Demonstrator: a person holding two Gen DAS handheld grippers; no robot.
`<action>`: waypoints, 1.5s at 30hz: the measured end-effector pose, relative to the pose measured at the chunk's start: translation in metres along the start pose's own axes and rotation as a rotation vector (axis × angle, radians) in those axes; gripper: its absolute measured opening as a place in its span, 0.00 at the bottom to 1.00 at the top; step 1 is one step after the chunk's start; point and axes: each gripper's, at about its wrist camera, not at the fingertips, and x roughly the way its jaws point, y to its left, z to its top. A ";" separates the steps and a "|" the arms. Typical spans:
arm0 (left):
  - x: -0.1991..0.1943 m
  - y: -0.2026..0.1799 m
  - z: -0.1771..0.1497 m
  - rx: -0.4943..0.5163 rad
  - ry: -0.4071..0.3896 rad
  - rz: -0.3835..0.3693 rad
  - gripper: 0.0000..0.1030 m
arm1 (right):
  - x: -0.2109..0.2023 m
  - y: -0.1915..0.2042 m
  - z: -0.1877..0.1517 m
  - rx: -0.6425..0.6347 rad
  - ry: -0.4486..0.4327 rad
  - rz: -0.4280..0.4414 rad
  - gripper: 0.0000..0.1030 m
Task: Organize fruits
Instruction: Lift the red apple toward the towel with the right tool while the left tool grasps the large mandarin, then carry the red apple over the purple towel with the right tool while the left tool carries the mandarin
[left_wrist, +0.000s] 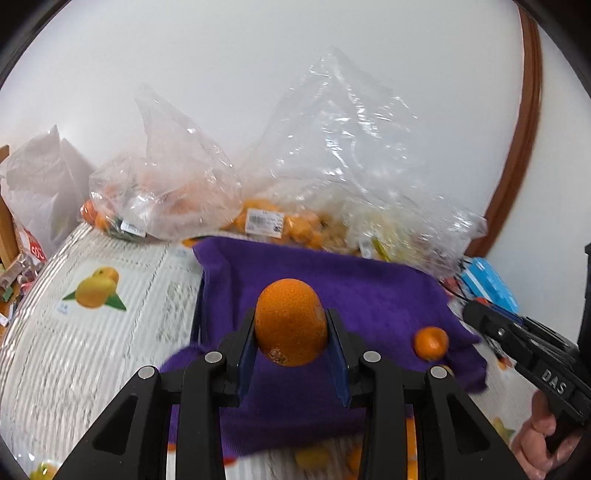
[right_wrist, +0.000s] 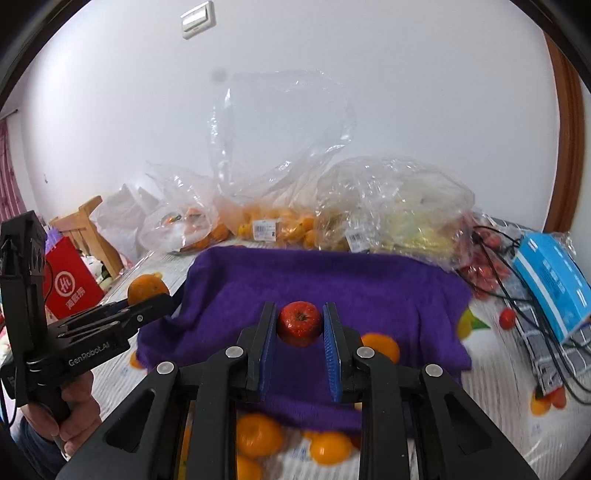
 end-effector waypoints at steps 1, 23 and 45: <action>0.004 0.001 -0.002 0.001 -0.001 0.004 0.32 | 0.003 -0.001 -0.001 0.001 -0.004 0.000 0.24; 0.034 -0.001 -0.019 0.033 0.085 -0.039 0.32 | 0.046 -0.003 -0.042 -0.046 0.106 -0.018 0.24; 0.046 0.005 -0.020 0.001 0.136 -0.012 0.32 | 0.059 -0.003 -0.050 -0.052 0.157 -0.030 0.24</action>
